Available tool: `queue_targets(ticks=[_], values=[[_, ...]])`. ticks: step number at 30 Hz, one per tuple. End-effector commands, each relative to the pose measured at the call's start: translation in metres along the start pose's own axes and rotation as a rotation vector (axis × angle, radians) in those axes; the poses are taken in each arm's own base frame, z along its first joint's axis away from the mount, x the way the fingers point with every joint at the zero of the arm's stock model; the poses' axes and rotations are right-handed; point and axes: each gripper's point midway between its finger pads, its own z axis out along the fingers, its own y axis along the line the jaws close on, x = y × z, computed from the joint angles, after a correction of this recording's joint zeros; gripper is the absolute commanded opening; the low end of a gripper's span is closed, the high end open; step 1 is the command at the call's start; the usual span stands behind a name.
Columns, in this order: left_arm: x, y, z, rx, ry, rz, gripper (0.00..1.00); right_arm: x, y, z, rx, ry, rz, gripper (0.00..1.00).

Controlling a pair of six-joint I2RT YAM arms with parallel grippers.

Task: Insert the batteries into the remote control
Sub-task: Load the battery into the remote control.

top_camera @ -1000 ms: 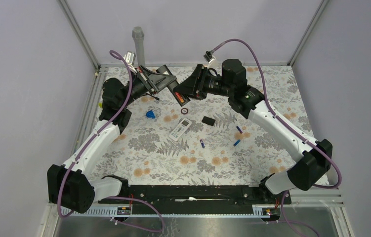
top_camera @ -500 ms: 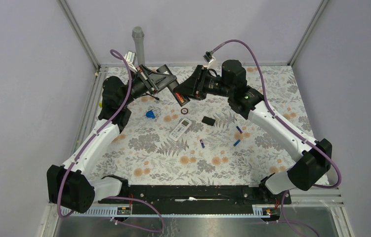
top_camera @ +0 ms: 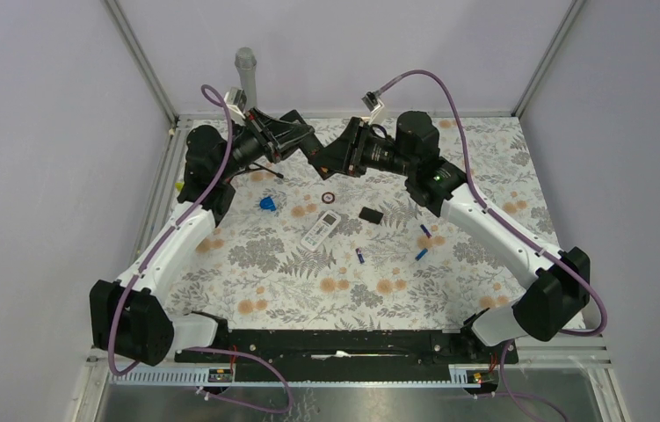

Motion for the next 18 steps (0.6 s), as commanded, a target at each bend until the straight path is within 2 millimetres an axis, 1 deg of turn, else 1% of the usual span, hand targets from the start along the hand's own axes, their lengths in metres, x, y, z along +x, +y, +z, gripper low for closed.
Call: queue_targets(ticks=[1, 4, 7, 9, 11, 13, 14, 15, 16, 17, 18], values=[[-0.009, -0.079, -0.010, 0.175, -0.045, 0.103, 0.00, 0.008, -0.007, 0.002, 0.010, 0.030, -0.053, 0.49], [-0.011, -0.064, -0.012, 0.119, -0.063, 0.161, 0.00, -0.005, 0.008, -0.005, -0.026, -0.006, -0.080, 0.69], [-0.014, -0.045, -0.016, 0.063, -0.074, 0.225, 0.00, -0.018, 0.029, -0.021, -0.126, -0.055, -0.093, 0.91], [-0.018, -0.031, -0.019, 0.021, -0.075, 0.277, 0.00, -0.027, 0.037, -0.034, -0.175, -0.093, -0.118, 0.98], [-0.021, -0.018, -0.022, -0.020, -0.072, 0.321, 0.00, -0.031, 0.036, -0.044, -0.172, -0.113, -0.159, 1.00], [-0.024, -0.005, -0.026, -0.068, -0.070, 0.361, 0.00, -0.030, 0.024, -0.050, -0.123, -0.111, -0.191, 0.99], [-0.025, 0.000, -0.028, -0.093, -0.072, 0.380, 0.00, -0.027, 0.008, -0.051, -0.053, -0.094, -0.175, 0.97], [-0.028, 0.007, -0.031, -0.127, -0.080, 0.393, 0.00, -0.029, -0.004, -0.051, -0.001, -0.097, -0.188, 0.96], [-0.031, 0.012, -0.033, -0.158, -0.090, 0.408, 0.00, -0.025, -0.023, -0.051, 0.079, -0.075, -0.174, 0.93], [-0.033, 0.017, -0.036, -0.188, -0.098, 0.425, 0.00, -0.014, -0.046, -0.053, 0.174, -0.025, -0.142, 0.92], [-0.036, 0.022, -0.039, -0.218, -0.106, 0.433, 0.00, -0.008, -0.064, -0.053, 0.242, 0.012, -0.134, 0.91]])
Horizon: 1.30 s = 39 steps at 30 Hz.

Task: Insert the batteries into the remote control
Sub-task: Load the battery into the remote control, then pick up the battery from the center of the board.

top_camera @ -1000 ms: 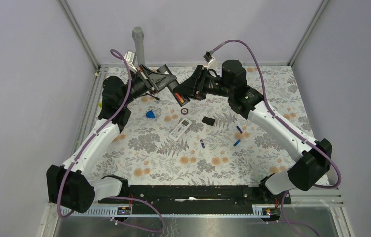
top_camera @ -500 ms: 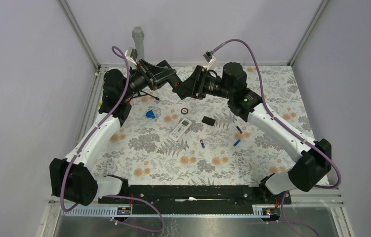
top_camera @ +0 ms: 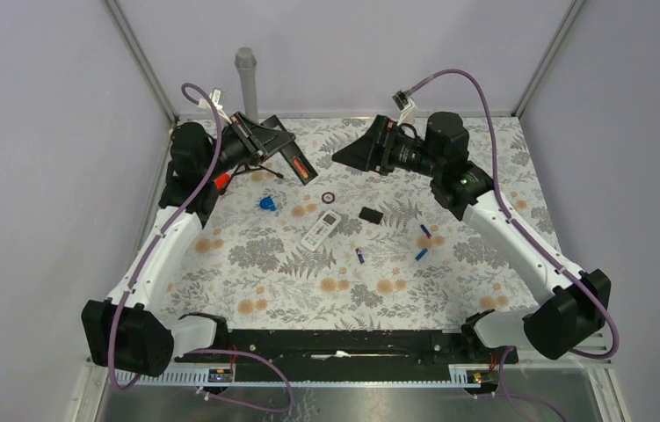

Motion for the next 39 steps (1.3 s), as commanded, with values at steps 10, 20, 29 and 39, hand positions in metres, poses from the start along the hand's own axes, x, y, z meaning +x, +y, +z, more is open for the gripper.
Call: queue_targets(ticks=[10, 20, 29, 39], values=[[-0.016, 0.031, -0.013, -0.165, -0.031, 0.138, 0.00, 0.144, -0.202, -0.047, 0.761, 0.522, -0.035, 0.74], [-0.014, 0.050, -0.008, -0.196, -0.015, 0.111, 0.00, 0.210, -0.247, -0.054, 0.946, 0.702, -0.196, 0.80], [-0.015, 0.057, -0.004, -0.194, -0.013, 0.093, 0.00, 0.227, -0.270, -0.052, 1.013, 0.788, -0.272, 0.56], [-0.017, 0.058, -0.004, -0.195, -0.016, 0.090, 0.00, 0.228, -0.279, -0.060, 1.087, 0.818, -0.263, 0.33]])
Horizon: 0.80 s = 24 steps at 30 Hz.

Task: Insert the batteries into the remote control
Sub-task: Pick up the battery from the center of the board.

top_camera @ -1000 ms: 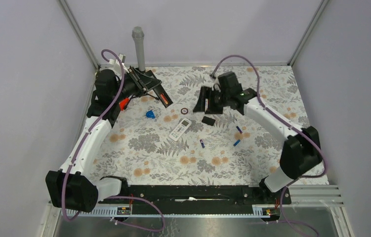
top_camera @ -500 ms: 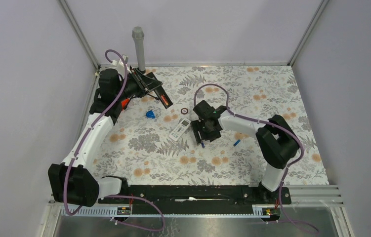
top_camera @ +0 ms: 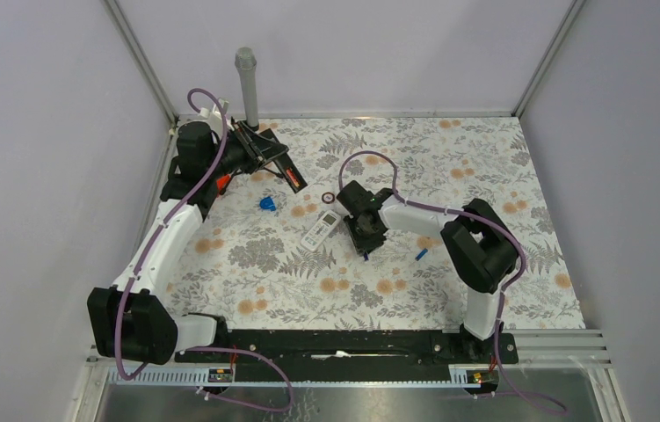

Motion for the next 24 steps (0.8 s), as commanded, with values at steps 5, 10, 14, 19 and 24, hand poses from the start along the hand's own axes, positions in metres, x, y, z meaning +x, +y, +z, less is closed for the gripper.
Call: queue_targets(ticks=[5, 10, 14, 19, 24], values=[[-0.024, -0.025, -0.005, 0.071, -0.069, 0.064, 0.00, 0.011, -0.015, 0.003, 0.114, 0.058, -0.024, 0.29], [-0.024, -0.027, -0.007, 0.075, -0.071, 0.076, 0.00, 0.020, -0.019, 0.009, 0.135, 0.095, -0.015, 0.29], [-0.023, -0.027, -0.009, 0.078, -0.071, 0.092, 0.00, 0.016, -0.024, 0.007, 0.170, 0.072, -0.008, 0.18], [-0.020, -0.033, -0.012, 0.113, -0.066, 0.126, 0.00, 0.000, -0.029, -0.007, 0.207, -0.004, 0.016, 0.04], [-0.013, -0.038, -0.015, 0.165, -0.047, 0.164, 0.00, -0.041, -0.013, -0.053, 0.126, -0.167, 0.043, 0.01]])
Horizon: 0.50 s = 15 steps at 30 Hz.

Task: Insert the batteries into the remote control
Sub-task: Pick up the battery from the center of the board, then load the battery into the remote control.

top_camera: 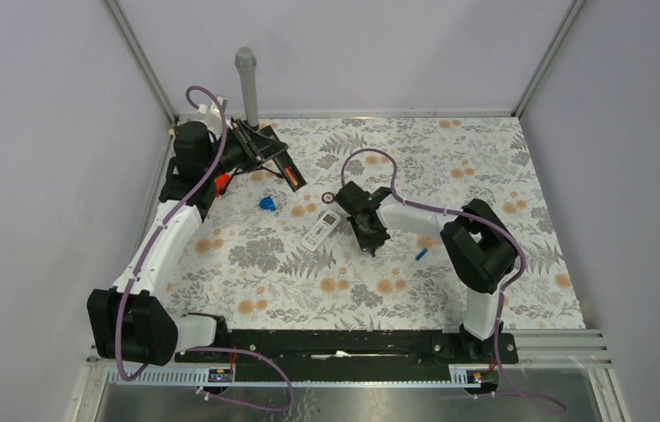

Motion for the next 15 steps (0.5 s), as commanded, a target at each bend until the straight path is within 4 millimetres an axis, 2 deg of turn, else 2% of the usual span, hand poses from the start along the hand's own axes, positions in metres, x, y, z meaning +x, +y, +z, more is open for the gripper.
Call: queue_targets(ticks=[1, 4, 7, 11, 12, 13, 15], values=[[-0.009, -0.031, -0.011, 0.122, -0.036, 0.115, 0.00, -0.051, 0.005, -0.063, -0.064, -0.203, 0.043, 0.00], [-0.002, -0.026, -0.008, 0.114, -0.022, 0.088, 0.00, -0.077, 0.012, -0.103, -0.139, -0.315, 0.049, 0.01], [0.013, -0.020, 0.002, 0.126, 0.010, 0.022, 0.00, -0.092, 0.019, -0.138, -0.211, -0.383, 0.042, 0.02], [0.048, -0.012, 0.022, 0.145, 0.083, -0.081, 0.00, -0.097, 0.022, -0.177, -0.275, -0.414, 0.023, 0.03], [0.056, -0.009, 0.026, 0.150, 0.098, -0.105, 0.00, -0.117, 0.030, -0.193, -0.321, -0.494, 0.026, 0.03], [0.067, -0.006, 0.029, 0.153, 0.117, -0.131, 0.00, -0.097, 0.024, -0.194, -0.302, -0.410, 0.007, 0.04], [0.078, -0.002, 0.034, 0.172, 0.132, -0.168, 0.00, -0.090, 0.025, -0.206, -0.329, -0.377, -0.016, 0.04]])
